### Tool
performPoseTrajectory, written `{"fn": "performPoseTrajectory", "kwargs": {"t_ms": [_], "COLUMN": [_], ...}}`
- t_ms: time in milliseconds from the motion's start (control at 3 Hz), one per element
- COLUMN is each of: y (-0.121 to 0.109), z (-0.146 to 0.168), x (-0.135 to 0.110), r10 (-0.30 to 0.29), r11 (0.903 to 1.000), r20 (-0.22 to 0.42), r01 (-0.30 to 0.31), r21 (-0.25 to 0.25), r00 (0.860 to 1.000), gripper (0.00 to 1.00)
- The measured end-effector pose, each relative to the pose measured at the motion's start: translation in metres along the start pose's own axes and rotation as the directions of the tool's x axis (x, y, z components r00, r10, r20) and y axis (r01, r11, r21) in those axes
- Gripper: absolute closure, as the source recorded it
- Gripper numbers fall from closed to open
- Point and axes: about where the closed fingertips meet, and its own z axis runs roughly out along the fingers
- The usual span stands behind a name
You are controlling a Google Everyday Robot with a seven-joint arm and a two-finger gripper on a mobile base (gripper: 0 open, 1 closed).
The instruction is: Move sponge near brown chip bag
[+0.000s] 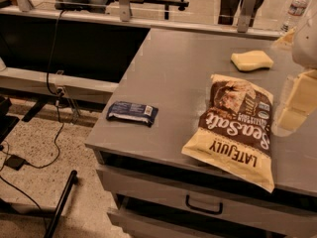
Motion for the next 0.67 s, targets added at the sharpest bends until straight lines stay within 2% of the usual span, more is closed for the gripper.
{"fn": "performPoseTrajectory", "kwargs": {"t_ms": [333, 667], "y": [-0.017, -0.071], "z": [0.003, 0.02], "x": [0.003, 0.016], "r10": [0.006, -0.011], "r11": [0.9998, 0.9974], "r20": [0.018, 0.082], "r01": [-0.007, 0.005], "r21": [0.021, 0.071], "r00": [1.0, 0.997], "gripper": [0.0, 0.0]}}
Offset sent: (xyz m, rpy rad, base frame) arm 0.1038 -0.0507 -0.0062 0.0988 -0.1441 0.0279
